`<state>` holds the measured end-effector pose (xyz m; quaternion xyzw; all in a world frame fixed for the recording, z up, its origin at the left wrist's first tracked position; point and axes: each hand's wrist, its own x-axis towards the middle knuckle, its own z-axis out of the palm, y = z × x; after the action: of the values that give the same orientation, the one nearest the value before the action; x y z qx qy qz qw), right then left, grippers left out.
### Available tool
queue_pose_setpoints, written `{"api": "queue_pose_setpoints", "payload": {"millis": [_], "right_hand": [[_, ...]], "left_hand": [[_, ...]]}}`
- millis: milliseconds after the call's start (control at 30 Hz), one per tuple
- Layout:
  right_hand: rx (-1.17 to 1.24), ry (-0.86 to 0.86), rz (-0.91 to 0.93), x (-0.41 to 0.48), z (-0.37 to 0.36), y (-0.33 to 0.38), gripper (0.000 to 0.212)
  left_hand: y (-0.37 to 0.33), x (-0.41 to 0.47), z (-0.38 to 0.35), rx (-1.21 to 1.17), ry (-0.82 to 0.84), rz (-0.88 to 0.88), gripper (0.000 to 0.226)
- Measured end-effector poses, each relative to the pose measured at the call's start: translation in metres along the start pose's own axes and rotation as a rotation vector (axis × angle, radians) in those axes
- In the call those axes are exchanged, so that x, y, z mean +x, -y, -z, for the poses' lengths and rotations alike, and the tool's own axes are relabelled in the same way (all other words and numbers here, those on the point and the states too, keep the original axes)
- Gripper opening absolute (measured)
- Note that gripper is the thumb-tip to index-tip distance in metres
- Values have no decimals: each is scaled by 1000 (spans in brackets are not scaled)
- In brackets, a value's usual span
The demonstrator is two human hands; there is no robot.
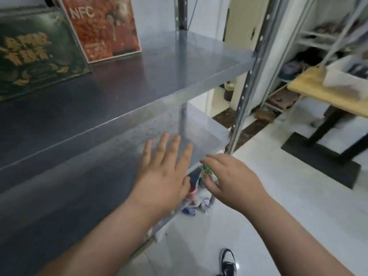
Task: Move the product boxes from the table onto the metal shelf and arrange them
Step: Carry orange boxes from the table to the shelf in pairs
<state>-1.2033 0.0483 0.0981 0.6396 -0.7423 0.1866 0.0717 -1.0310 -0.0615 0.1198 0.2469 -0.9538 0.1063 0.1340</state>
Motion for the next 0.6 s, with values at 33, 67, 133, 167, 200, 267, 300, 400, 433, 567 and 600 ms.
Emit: {"api": "queue_pose_setpoints", "payload": {"millis": [33, 67, 133, 167, 200, 267, 300, 400, 433, 567, 600], "right_hand": [[-13, 42, -70, -22, -3, 1, 29], [-18, 119, -145, -42, -5, 3, 28], [-21, 296, -282, -85, -11, 3, 30], [-33, 363, -333, -108, -14, 2, 32], [-48, 400, -368, -131, -17, 1, 33], [-64, 447, -428, -178, -22, 4, 34], [-64, 468, -458, -202, -24, 6, 34], [-40, 521, -582, -278, -28, 18, 34], [-31, 530, -637, -303, -26, 24, 34], [-3, 514, -902, -409, -13, 57, 34], [8, 504, -971, -437, -9, 67, 34]], "left_hand": [[-11, -8, -11, -56, 56, -27, 64], [-22, -16, -22, -111, 122, -51, 60], [-47, -33, -39, -198, 251, -119, 52], [-60, -40, -47, -215, 311, -167, 51], [-72, -48, -54, -212, 366, -222, 52], [-99, -64, -66, -194, 463, -333, 58], [-112, -72, -69, -190, 502, -380, 60], [-157, -95, -75, -189, 572, -503, 54], [-174, -105, -77, -191, 581, -544, 54], [-249, -155, -75, -227, 642, -745, 56], [-269, -170, -72, -222, 648, -812, 54]]}}
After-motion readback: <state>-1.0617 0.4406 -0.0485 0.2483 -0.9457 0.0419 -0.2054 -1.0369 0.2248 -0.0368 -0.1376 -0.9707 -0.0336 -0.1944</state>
